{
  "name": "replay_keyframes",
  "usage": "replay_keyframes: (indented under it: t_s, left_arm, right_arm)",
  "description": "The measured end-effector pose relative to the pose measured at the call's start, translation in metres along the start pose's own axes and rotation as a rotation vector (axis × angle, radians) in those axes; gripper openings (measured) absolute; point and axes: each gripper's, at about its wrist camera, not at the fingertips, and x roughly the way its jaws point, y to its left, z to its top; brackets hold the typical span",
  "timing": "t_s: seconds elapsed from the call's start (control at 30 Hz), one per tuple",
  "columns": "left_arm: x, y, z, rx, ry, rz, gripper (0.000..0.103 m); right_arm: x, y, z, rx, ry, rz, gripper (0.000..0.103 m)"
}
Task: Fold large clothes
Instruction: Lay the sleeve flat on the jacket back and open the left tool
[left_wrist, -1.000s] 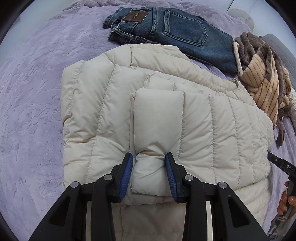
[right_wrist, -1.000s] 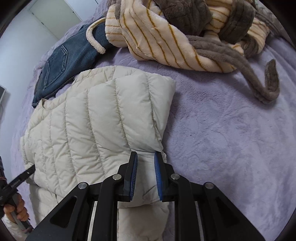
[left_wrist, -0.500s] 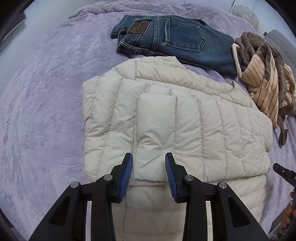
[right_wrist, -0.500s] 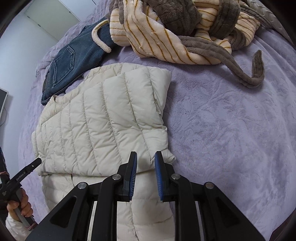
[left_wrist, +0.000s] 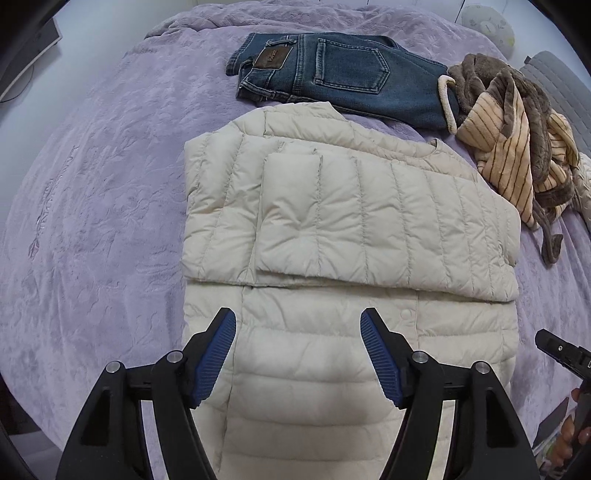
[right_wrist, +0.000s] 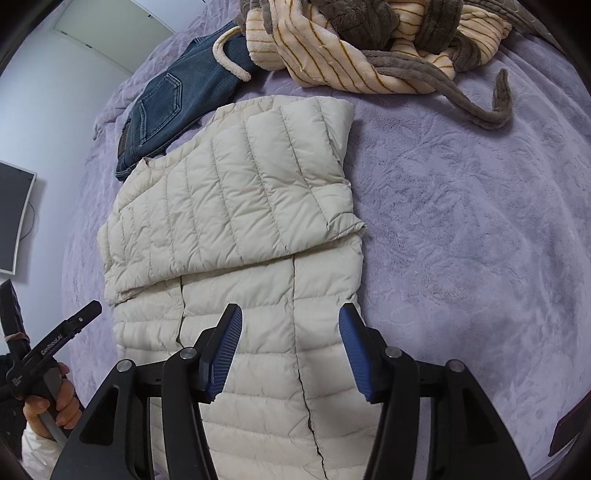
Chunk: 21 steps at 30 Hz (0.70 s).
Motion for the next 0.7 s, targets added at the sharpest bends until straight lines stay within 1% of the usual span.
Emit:
replay_keyframes:
  t_s: [0.07, 0.1, 0.17, 0.2, 0.27, 0.33, 0.4, 0.43, 0.47, 0.5, 0.53, 0.6, 0.7]
  left_arm:
    - [-0.004, -0.002, -0.006, -0.009, 0.005, 0.004, 0.073]
    - [-0.006, -0.003, -0.009, -0.013, 0.008, 0.006, 0.087]
    - [-0.014, -0.005, -0.015, -0.018, -0.005, 0.015, 0.099]
    - [-0.018, -0.007, -0.017, -0.013, -0.013, 0.027, 0.099]
    - [-0.023, -0.01, -0.021, -0.005, -0.014, 0.052, 0.099]
    - [-0.028, -0.012, -0.024, -0.003, -0.013, 0.06, 0.099]
    - [-0.033, -0.013, -0.028, 0.002, -0.019, 0.062, 0.099]
    - [-0.036, -0.014, -0.03, 0.006, -0.021, 0.065, 0.099]
    - [-0.038, -0.014, -0.031, 0.011, -0.021, 0.066, 0.099]
    - [-0.041, -0.015, -0.033, 0.015, -0.02, 0.067, 0.099]
    - [-0.043, -0.014, -0.035, 0.019, -0.02, 0.067, 0.099]
    - [-0.046, -0.013, -0.039, 0.026, -0.018, 0.064, 0.099]
    - [-0.051, -0.01, -0.047, 0.038, -0.023, 0.06, 0.099]
  right_arm:
    - [-0.003, -0.002, -0.003, 0.003, 0.006, 0.003, 0.059]
    - [-0.004, -0.003, -0.004, 0.004, 0.008, 0.005, 0.059]
    - [-0.008, -0.005, -0.005, 0.005, 0.006, 0.01, 0.06]
    - [-0.009, -0.005, -0.006, 0.005, 0.005, 0.012, 0.061]
    - [-0.012, -0.005, -0.006, 0.0, 0.0, 0.022, 0.074]
    - [-0.015, -0.004, -0.008, -0.004, -0.007, 0.036, 0.081]
    - [-0.018, -0.002, -0.009, -0.006, -0.012, 0.048, 0.082]
    - [-0.019, -0.001, -0.01, -0.008, -0.013, 0.053, 0.085]
    - [-0.021, 0.0, -0.011, -0.008, -0.016, 0.058, 0.091]
    - [-0.023, 0.001, -0.013, -0.007, -0.022, 0.063, 0.095]
    - [-0.026, 0.002, -0.014, -0.007, -0.027, 0.07, 0.103]
    - [-0.032, 0.005, -0.019, -0.013, -0.036, 0.082, 0.103]
    - [-0.037, 0.008, -0.029, -0.017, -0.037, 0.076, 0.103]
